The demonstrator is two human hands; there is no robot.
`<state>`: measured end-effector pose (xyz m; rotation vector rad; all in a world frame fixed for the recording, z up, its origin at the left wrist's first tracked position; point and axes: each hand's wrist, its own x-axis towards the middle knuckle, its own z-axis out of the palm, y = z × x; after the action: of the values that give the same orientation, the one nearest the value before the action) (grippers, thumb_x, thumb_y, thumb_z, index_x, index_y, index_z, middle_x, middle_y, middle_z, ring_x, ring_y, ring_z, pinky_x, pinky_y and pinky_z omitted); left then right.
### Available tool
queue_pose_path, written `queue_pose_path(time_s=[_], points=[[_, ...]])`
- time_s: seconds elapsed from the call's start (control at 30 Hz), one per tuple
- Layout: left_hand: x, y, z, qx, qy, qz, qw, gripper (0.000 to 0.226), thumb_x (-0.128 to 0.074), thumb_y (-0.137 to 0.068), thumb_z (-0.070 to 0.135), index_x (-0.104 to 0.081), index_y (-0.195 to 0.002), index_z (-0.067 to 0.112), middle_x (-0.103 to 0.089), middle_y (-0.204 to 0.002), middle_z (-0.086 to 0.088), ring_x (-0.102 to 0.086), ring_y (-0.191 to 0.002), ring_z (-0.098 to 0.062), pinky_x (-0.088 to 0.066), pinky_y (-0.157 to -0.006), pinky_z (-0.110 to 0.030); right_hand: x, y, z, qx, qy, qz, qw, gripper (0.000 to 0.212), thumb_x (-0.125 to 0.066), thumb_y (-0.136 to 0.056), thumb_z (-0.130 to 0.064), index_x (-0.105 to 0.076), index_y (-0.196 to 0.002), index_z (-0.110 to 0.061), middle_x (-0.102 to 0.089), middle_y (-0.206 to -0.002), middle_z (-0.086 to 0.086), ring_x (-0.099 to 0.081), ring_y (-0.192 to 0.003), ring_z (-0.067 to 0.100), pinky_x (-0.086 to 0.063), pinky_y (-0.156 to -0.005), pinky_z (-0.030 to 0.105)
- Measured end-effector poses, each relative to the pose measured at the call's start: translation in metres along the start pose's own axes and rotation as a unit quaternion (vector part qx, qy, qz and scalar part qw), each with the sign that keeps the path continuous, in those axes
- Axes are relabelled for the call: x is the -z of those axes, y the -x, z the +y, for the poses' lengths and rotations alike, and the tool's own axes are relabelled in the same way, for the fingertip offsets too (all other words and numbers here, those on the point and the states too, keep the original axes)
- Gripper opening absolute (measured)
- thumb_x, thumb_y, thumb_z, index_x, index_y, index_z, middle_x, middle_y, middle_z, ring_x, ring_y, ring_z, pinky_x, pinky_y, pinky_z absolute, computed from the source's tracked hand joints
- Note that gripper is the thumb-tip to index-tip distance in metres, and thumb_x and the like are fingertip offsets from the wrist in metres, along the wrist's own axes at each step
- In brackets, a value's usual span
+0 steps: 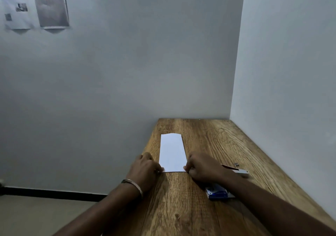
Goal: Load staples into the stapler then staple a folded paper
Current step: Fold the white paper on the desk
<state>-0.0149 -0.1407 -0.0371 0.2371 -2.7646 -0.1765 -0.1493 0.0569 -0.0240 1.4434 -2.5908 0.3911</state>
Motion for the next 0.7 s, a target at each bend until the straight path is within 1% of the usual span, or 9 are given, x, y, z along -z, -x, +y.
queue_pose_path(time_s=[0.1,0.2,0.27,0.33,0.43,0.5,0.57,0.63,0.7], points=[[0.003,-0.01,0.008,0.072,0.08,-0.032,0.994,0.022,-0.06,-0.092,0.023,-0.074,-0.107,0.028,-0.065,-0.116,0.002,-0.059,-0.106,-0.017,-0.049,-0.089,-0.029,0.001,-0.007,-0.005,-0.043,-0.03,0.002,0.999,0.024,-0.068,-0.082,-0.017,-0.079,-0.103,-0.017,-0.077,-0.105,-0.005,-0.07,-0.092,0.007,-0.058,-0.079,0.028],[0.009,-0.018,0.015,0.119,0.131,-0.054,0.983,0.019,-0.061,-0.09,0.018,-0.077,-0.1,0.02,-0.072,-0.109,0.005,-0.064,-0.1,-0.013,-0.048,-0.08,-0.023,-0.001,-0.008,-0.007,-0.058,-0.03,0.01,0.998,0.021,-0.071,-0.082,-0.022,-0.079,-0.1,-0.017,-0.077,-0.101,-0.004,-0.07,-0.087,0.007,-0.06,-0.078,0.03],[0.012,-0.021,0.019,0.151,0.144,-0.077,0.975,0.022,-0.056,-0.091,0.016,-0.077,-0.096,0.016,-0.071,-0.103,0.002,-0.064,-0.095,-0.016,-0.047,-0.077,-0.025,-0.002,-0.007,-0.01,-0.063,-0.018,0.019,0.998,0.02,-0.072,-0.084,-0.027,-0.079,-0.099,-0.017,-0.078,-0.099,-0.004,-0.07,-0.084,0.007,-0.061,-0.075,0.031],[0.015,-0.025,0.021,0.189,0.168,-0.104,0.962,0.02,-0.05,-0.092,0.013,-0.068,-0.085,0.011,-0.063,-0.091,-0.005,-0.058,-0.082,-0.021,-0.044,-0.074,-0.03,-0.004,-0.005,-0.012,-0.065,-0.008,0.029,0.997,0.02,-0.071,-0.085,-0.03,-0.079,-0.099,-0.018,-0.077,-0.098,-0.005,-0.07,-0.085,0.009,-0.061,-0.076,0.033],[0.019,-0.03,0.022,0.274,0.296,-0.12,0.907,0.017,-0.053,-0.092,0.01,-0.055,-0.077,0.004,-0.056,-0.078,-0.013,-0.053,-0.064,-0.024,-0.044,-0.062,-0.033,-0.003,-0.001,-0.013,-0.066,-0.008,0.037,0.997,0.022,-0.069,-0.086,-0.032,-0.079,-0.101,-0.019,-0.076,-0.102,-0.005,-0.07,-0.091,0.011,-0.06,-0.078,0.037],[0.024,-0.031,0.023,0.33,0.386,-0.123,0.852,0.014,-0.06,-0.091,0.012,-0.055,-0.089,-0.001,-0.055,-0.076,-0.014,-0.052,-0.06,-0.022,-0.046,-0.055,-0.032,-0.003,-0.001,-0.013,-0.066,-0.009,0.039,0.997,0.022,-0.069,-0.087,-0.033,-0.079,-0.102,-0.02,-0.076,-0.104,-0.005,-0.069,-0.093,0.012,-0.059,-0.079,0.036],[0.027,-0.032,0.022,0.362,0.426,-0.135,0.818,0.025,-0.066,-0.089,0.014,-0.056,-0.101,-0.005,-0.058,-0.078,-0.014,-0.052,-0.059,-0.02,-0.049,-0.051,-0.03,-0.002,0.0,-0.014,-0.064,-0.014,0.041,0.997,0.022,-0.069,-0.088,-0.033,-0.079,-0.102,-0.02,-0.075,-0.105,-0.006,-0.069,-0.093,0.011,-0.059,-0.079,0.035],[0.031,-0.033,0.023,0.38,0.437,-0.149,0.801,0.026,-0.072,-0.085,0.014,-0.058,-0.098,-0.004,-0.062,-0.082,-0.014,-0.055,-0.058,-0.02,-0.052,-0.047,-0.027,-0.001,0.001,-0.014,-0.062,-0.02,0.038,0.997,0.022,-0.07,-0.088,-0.033,-0.079,-0.103,-0.02,-0.075,-0.106,-0.005,-0.068,-0.094,0.01,-0.059,-0.081,0.035],[0.031,-0.034,0.023,0.383,0.413,-0.156,0.812,0.026,-0.076,-0.081,0.014,-0.058,-0.093,-0.002,-0.065,-0.08,-0.014,-0.059,-0.056,-0.02,-0.051,-0.042,-0.025,-0.001,0.002,-0.014,-0.063,-0.028,0.036,0.997,0.022,-0.071,-0.088,-0.033,-0.079,-0.103,-0.02,-0.076,-0.105,-0.005,-0.069,-0.094,0.01,-0.059,-0.081,0.035]])
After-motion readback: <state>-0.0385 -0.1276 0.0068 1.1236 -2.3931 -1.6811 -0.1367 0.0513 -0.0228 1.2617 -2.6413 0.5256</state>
